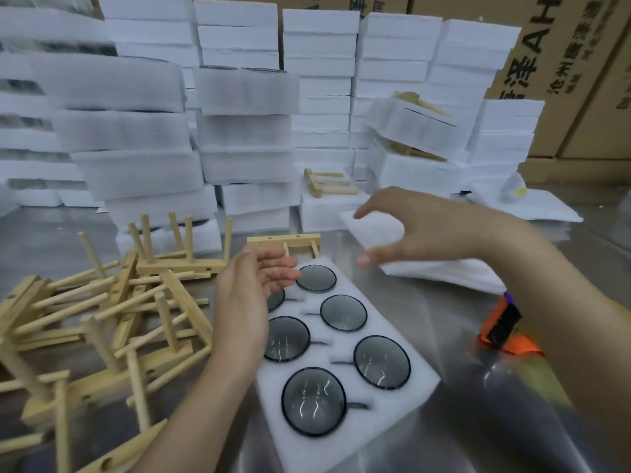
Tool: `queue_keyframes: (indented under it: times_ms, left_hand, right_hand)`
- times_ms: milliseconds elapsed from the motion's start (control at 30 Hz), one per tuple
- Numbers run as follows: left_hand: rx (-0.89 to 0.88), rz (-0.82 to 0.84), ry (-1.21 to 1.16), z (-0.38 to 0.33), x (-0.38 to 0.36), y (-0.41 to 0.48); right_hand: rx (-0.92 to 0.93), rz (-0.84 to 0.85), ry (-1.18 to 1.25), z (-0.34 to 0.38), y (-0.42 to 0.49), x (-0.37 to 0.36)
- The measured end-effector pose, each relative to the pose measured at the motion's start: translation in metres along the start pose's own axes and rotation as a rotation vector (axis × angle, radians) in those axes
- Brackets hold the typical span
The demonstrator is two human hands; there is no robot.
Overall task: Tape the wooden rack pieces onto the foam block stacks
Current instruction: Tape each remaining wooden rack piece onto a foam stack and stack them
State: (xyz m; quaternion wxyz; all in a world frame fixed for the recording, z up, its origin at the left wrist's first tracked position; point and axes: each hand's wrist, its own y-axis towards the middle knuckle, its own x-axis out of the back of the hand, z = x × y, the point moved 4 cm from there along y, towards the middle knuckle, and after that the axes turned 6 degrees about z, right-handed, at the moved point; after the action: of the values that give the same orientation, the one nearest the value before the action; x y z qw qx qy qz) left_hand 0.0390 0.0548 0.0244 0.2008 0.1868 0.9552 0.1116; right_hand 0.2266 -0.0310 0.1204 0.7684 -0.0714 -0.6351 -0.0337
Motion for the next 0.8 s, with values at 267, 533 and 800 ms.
queue_keyframes:
  times_ms: [267,533,800]
  left_hand:
    - [-0.124,-0.026,0.777,-0.016,-0.003,-0.022]
    - [-0.021,0.020,0.842,-0.002,0.004,-0.018]
    - [-0.071,-0.091,0.330,-0.006,0.012,0.000]
  right_hand:
    - [-0.205,-0.432,0.012,-0.045,-0.016,-0.062]
    - [0.179,-1.273,0.075,-0.034,-0.059,-0.059]
    - [0.451,-1.115,0.220,-0.002,-0.050,-0.087]
